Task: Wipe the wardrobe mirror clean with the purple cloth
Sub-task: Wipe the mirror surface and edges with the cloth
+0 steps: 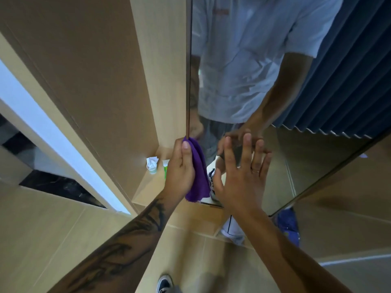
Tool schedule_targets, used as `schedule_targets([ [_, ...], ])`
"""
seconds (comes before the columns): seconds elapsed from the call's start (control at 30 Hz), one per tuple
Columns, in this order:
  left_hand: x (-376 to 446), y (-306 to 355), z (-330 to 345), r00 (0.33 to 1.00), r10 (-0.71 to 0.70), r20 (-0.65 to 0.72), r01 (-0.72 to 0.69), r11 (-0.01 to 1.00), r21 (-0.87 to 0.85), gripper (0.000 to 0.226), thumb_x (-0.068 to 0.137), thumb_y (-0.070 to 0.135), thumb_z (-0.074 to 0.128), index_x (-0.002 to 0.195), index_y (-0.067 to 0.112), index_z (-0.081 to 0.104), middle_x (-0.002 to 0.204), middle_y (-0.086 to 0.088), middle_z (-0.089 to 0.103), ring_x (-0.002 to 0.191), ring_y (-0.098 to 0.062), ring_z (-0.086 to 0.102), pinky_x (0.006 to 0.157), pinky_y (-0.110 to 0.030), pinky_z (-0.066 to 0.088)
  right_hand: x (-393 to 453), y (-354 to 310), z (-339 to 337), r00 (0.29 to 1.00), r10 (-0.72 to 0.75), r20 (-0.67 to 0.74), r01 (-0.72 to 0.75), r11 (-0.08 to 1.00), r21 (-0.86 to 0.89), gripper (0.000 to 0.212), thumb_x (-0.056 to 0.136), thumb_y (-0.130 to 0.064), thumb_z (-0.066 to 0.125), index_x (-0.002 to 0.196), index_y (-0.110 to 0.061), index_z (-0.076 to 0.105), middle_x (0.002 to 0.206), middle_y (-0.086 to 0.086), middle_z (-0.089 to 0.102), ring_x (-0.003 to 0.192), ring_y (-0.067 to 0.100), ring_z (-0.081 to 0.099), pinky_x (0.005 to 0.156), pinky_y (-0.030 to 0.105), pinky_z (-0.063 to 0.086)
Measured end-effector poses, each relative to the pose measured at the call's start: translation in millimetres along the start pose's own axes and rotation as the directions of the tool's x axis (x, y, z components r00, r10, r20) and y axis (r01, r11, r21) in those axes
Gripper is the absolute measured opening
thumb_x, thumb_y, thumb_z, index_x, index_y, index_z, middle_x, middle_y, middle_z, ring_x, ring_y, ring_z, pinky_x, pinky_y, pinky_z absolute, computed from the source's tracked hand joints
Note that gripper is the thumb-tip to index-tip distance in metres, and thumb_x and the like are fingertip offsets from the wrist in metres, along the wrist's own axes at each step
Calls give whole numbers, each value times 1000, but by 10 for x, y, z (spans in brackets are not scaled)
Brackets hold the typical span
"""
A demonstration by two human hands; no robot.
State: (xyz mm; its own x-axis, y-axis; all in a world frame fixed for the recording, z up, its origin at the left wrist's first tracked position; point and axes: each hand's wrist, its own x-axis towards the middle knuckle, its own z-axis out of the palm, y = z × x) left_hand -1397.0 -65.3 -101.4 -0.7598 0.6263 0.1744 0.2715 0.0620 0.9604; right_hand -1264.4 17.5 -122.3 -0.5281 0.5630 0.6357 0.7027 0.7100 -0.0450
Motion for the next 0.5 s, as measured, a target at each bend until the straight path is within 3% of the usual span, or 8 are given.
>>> schedule_targets([
  [0.17, 133, 444, -42, 980, 156, -123, -158, 987, -8, 33, 114, 30, 29, 122, 13, 56, 96, 14, 61, 90, 6, 58, 81, -8, 39, -51, 0, 115, 1000, 0, -25, 0, 1000, 13, 83, 92, -39, 65, 164, -24, 26, 169, 15, 4, 155, 43, 6, 123, 66, 15],
  [0.3, 289, 733, -46, 959, 220, -179, -234, 970, -65, 32, 114, 32, 29, 123, 16, 55, 96, 14, 58, 89, 4, 58, 82, -9, 41, -51, -26, 84, 1000, 15, 9, -16, 999, 50, 86, 91, -40, 64, 165, -24, 22, 170, 14, 1, 157, 41, 1, 123, 67, 13],
  [0.5, 59, 115, 83, 996, 57, -70, -64, 994, -93, 34, 113, 38, 25, 115, 18, 53, 93, 9, 61, 86, 1, 58, 80, -13, 41, -59, 11, -48, 1000, 0, 16, -1, 999, 44, 83, 89, -37, 66, 163, -25, 28, 170, 13, 8, 158, 38, 8, 121, 65, 21],
])
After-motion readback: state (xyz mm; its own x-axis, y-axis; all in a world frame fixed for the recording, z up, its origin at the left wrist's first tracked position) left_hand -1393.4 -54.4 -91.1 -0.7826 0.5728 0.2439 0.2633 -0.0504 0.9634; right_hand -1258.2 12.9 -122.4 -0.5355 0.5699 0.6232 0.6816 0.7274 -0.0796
